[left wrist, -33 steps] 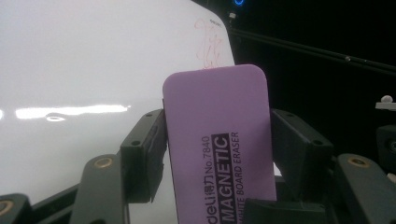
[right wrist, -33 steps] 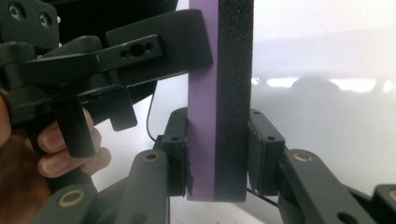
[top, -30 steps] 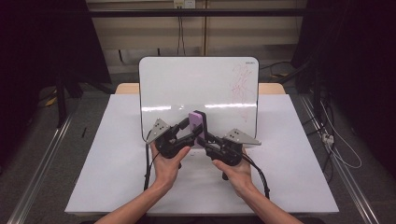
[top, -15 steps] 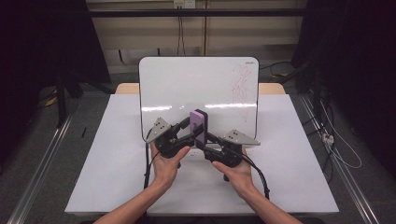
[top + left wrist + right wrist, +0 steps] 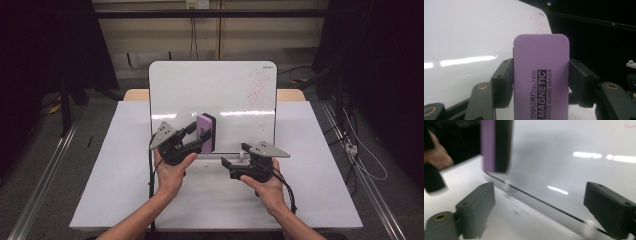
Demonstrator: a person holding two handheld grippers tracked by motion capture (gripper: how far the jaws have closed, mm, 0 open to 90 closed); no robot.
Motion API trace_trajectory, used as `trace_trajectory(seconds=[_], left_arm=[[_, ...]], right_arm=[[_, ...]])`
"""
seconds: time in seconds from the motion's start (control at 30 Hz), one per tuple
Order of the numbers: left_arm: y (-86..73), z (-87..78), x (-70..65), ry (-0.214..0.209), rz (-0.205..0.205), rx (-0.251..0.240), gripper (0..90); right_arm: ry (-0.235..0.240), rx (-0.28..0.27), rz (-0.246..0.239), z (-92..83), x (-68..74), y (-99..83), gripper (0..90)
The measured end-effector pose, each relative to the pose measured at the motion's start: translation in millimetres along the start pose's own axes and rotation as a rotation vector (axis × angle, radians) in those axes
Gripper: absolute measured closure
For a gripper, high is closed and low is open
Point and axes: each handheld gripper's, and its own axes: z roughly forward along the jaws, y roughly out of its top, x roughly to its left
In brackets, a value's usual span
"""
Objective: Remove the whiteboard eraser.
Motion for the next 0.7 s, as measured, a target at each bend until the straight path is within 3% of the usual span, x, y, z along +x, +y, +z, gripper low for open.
trace_trajectory(seconds=[0.1, 0.17, 0.27, 0.43, 0.7], left_arm=[[0.9, -2.5, 1.5, 0.01, 0.018, 0.011, 41.4], [1.4, -3.3, 1.8, 0.007, -0.013, 0.0, 41.4], [3.9, -7.1, 6.0, 0.018, 0.021, 0.034, 41.4], [7.5, -10.4, 8.1, 0.021, 0.01, 0.043, 41.4], [18.3, -17.1, 10.2, 0.052, 0.083, 0.1, 41.4]], right_arm=[[-0.034, -0.003, -0.009, -9.5, -8.2, -1.8, 7.7], [-0.051, 0.01, -0.017, -16.6, -13.7, -2.7, 7.4], [-0.071, 0.005, -0.028, -27.1, -20.3, -5.6, 6.1], [-0.111, 0.016, -0.047, -43.1, -28.7, -12.8, 6.1], [-0.176, 0.011, -0.05, -64.4, -40.7, -24.8, 6.1]])
